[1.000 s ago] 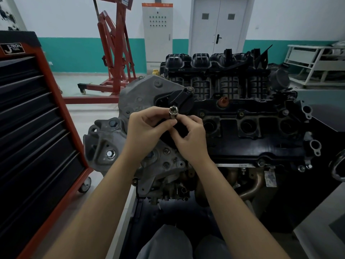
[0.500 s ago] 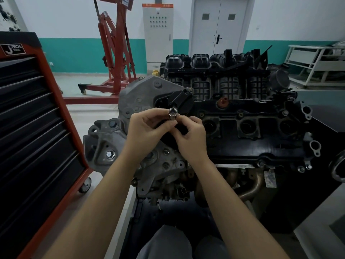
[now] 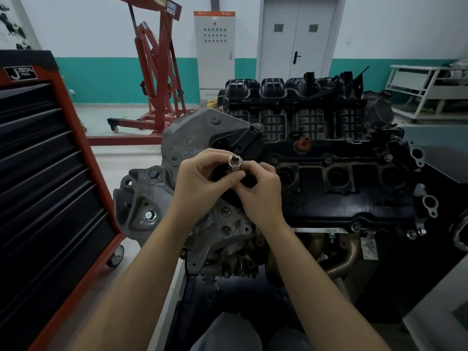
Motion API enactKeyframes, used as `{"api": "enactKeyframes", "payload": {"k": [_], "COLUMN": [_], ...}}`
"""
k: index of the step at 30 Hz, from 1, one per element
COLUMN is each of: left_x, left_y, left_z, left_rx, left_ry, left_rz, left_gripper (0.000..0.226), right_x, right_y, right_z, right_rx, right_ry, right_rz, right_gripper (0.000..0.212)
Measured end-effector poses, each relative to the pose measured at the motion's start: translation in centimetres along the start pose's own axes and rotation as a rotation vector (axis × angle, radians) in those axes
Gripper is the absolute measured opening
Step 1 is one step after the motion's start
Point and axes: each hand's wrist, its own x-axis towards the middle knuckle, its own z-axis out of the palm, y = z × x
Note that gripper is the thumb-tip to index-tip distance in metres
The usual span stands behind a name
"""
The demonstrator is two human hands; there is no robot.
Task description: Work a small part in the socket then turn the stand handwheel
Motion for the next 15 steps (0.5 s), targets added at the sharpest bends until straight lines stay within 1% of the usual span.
{"api": "enactKeyframes", "payload": {"k": [2,4,6,8,10,12,15], "left_x": [0.0,0.04,0.1,0.12,0.1,0.08,0.05], "left_y": [-0.11,-0.11,0.04,0.12,0.15,0.08,-0.05], "left_z": [-0.03,-0.05,0.02,-0.01,-0.06,-0.1,-0.02], "left_rx": [0.03,0.004,-0.032,-0.064,-0.058,-0.002,0.016], "left_ry": [0.009,0.019,0.028,0.03,0.014,-0.001,0.049], "left_rz": [0.019,0.003,-0.02,-0.04,-0.037,-0.008,-0.001], "left_gripper": [0.024,0.023,0.029,0.035,0.034,0.026,0.021], "right_x": [-0.03,-0.09,-0.09,-0.05,0.02,0.01,-0.03], "right_y": [-0.05,-0.1,0.0,0.13,0.14,0.04,-0.13], "right_z": [0.0,-0.03,-0.05,-0.01,-0.02,0.0,0.03], "right_rx": [0.005,0.009,-0.009,-0.006,0.02,0.019,0.017], "right_ry": [0.003,-0.007,-0.016,-0.026,-0.026,-0.013,-0.004], "right_rz": [-0.01,-0.025,-0.06,-0.03,0.009,0.003,0.005], "right_gripper": [0.016,0.019,0.027,0.032,0.029,0.022,0.018]}}
